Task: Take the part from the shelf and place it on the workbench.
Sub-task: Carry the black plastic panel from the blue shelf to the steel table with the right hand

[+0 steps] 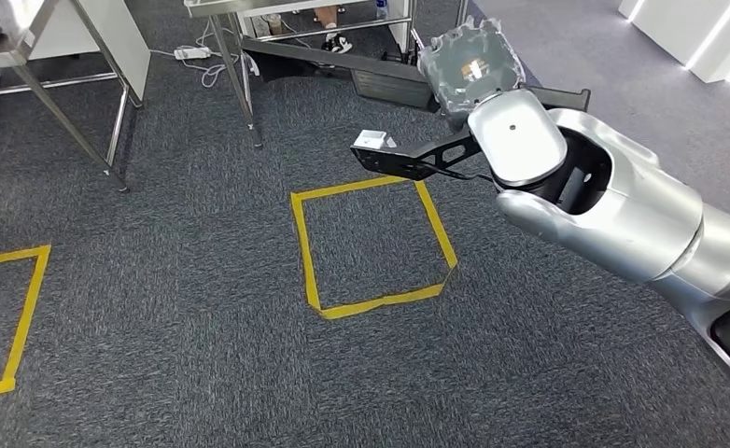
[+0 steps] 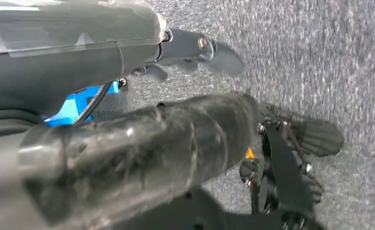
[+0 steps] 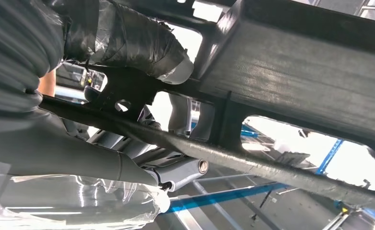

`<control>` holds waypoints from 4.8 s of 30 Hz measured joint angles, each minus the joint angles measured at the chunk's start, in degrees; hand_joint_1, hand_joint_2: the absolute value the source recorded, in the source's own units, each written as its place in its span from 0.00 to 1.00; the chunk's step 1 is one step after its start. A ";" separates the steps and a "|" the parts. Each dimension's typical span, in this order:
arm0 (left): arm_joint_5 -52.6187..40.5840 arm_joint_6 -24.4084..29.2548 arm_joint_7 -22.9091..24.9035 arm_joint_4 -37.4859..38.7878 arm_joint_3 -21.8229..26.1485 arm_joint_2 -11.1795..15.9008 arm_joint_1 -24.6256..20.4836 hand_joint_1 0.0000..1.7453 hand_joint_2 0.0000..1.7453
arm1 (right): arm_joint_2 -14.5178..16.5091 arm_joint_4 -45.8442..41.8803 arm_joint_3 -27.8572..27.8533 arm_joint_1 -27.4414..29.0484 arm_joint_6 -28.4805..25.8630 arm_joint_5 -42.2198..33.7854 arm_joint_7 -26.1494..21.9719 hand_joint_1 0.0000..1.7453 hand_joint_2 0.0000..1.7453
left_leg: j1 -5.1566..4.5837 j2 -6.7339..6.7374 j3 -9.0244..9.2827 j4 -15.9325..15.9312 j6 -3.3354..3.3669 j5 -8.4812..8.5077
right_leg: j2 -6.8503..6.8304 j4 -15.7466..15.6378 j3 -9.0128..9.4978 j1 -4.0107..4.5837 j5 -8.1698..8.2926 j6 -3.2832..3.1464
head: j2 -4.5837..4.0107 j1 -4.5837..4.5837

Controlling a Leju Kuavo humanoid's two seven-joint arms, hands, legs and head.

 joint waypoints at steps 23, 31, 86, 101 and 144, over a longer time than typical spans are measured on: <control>-2.91 -0.66 -3.06 0.00 0.79 0.14 -0.23 0.00 0.00 | -0.46 1.12 0.48 0.10 -0.49 -0.28 -0.20 1.00 1.00 | -0.40 3.39 3.58 -4.29 2.30 1.20 | -2.52 5.13 -2.83 0.50 -0.91 1.47 | 0.00 0.29; -3.78 -1.27 -3.21 0.00 0.77 0.62 -0.15 0.00 0.00 | -0.44 1.17 0.48 -0.43 -0.05 -0.46 0.13 1.00 1.00 | -0.16 3.36 0.85 1.60 0.03 -2.27 | -2.48 -0.85 0.39 0.56 0.38 -0.63 | 0.00 0.06; -4.20 -1.09 -2.79 0.04 0.60 1.68 -0.04 0.00 0.00 | -1.35 1.04 1.52 -1.43 0.90 -2.33 0.32 1.00 1.00 | -0.43 3.45 7.64 -3.85 1.72 -3.35 | -2.09 0.37 -2.27 0.34 1.57 1.51 | 0.01 0.56; -4.30 -1.12 -2.62 0.07 0.21 1.97 0.13 0.00 0.00 | -1.51 1.07 1.67 -2.42 1.82 -2.33 0.38 1.00 1.00 | -2.01 3.36 -0.55 -2.78 4.02 3.47 | -1.45 -1.42 5.53 1.03 -4.05 -0.79 | 0.00 0.38; -4.60 -0.34 -0.92 0.10 -0.82 1.63 -0.09 0.00 0.00 | -1.51 1.48 3.14 -2.51 2.50 -3.43 0.37 1.00 1.00 | -1.49 3.42 7.12 -5.90 3.39 -0.68 | -2.23 5.20 -3.35 0.35 -2.87 1.63 | 0.00 1.09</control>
